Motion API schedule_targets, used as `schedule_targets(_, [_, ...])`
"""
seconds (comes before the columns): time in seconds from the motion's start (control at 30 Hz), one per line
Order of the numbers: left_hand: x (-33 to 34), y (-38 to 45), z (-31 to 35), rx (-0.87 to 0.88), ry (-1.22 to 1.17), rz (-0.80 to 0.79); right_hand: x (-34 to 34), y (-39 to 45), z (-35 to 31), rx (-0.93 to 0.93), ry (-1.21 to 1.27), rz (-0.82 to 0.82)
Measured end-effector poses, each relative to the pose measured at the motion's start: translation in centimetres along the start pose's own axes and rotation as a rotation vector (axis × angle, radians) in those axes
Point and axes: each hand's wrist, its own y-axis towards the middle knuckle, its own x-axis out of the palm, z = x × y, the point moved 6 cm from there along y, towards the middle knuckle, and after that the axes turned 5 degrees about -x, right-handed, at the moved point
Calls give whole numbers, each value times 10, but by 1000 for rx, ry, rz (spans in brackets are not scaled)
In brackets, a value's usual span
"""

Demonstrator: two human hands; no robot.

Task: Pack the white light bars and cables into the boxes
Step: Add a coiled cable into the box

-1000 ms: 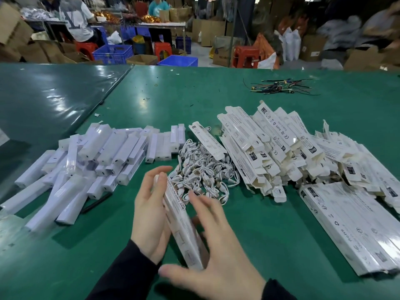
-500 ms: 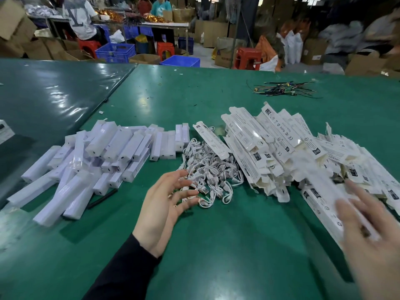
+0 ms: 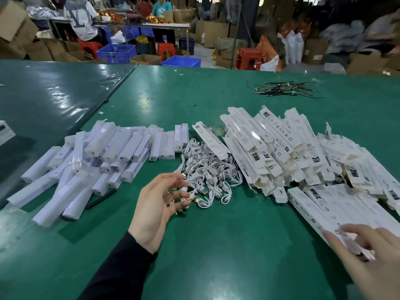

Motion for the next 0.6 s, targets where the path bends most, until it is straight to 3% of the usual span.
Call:
schedule_targets(0.17, [-4,0,7,105,97,48,15,5,-25,-109,-138,139])
schedule_targets(0.27, [-14,6,15,222,201,145,6,16,-19,-19,-239,223])
schedule_targets(0.33, [-23,9,24,349,334,238,0,27,-31,-36,-164,251])
schedule_targets(0.4, [-29,7,35,524,568,333,0,35,-61,-196,-46,270])
schedule_targets(0.53, [-38,3,53,841,1087,524,34,55,-128,-442,206,58])
schedule_targets(0.6, [-48,4,59,874,1216,654,59,68,-151,-481,201,-31])
